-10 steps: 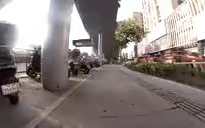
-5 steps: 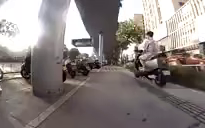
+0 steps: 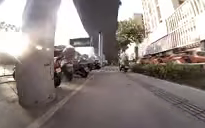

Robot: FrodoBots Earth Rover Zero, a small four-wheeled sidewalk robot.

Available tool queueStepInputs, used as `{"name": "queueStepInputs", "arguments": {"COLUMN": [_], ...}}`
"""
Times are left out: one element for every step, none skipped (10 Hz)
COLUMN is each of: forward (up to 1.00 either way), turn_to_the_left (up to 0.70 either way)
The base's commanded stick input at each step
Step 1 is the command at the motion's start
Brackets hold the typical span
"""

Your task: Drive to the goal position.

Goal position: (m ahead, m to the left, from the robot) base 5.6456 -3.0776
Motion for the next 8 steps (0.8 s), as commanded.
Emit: {"name": "queueStepInputs", "arguments": {"forward": [0.70, 0.70, 0.70, 0.70, 0.70, 0.70, 0.70, 0.70], "turn_to_the_left": [0.00, 0.00, 0.00, 0.00, 0.00, 0.00, 0.00, 0.00]}}
